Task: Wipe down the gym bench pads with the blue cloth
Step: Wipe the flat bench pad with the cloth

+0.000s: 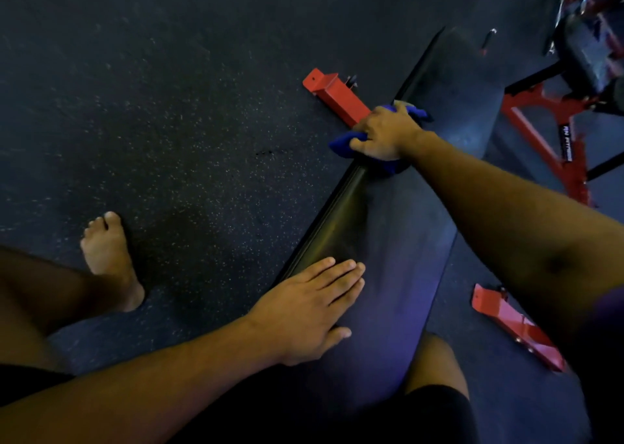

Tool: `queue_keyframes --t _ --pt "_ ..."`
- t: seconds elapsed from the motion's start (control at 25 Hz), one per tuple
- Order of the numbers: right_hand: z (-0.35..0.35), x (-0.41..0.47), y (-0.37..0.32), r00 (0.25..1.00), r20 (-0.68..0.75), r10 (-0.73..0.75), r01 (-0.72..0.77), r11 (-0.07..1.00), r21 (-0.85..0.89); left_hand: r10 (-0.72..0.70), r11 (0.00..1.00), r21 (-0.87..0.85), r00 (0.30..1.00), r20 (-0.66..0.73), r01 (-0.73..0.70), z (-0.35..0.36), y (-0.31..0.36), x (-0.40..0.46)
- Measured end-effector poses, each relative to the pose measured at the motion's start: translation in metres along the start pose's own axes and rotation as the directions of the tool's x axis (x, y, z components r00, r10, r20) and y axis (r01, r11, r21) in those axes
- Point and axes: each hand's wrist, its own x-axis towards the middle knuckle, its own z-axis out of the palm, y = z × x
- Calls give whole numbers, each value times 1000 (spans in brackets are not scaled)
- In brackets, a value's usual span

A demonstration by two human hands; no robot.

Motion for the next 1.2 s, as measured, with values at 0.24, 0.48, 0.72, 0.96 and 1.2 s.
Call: queue_keyframes --t 0.24,0.48,0.72,0.96,1.2 --pt "15 -69 -94 975 -166 -147 167 980 112 -6 1000 10 1000 25 6 -4 -1 1" --pt "17 -79 -106 815 -184 -550 557 831 -18 5 1000 -10 1000 -14 -5 0 0 1" --pt "11 -23 -27 976 -216 -12 36 994 105 4 1000 -2 1000 -12 -4 -2 1 0" --pt "27 -65 -116 959 -211 -190 204 978 48 -3 1000 -8 1000 10 3 -5 0 3" --pt "29 -126 -110 814 -568 123 218 842 494 -5 1000 1 1000 22 5 -7 -1 4"
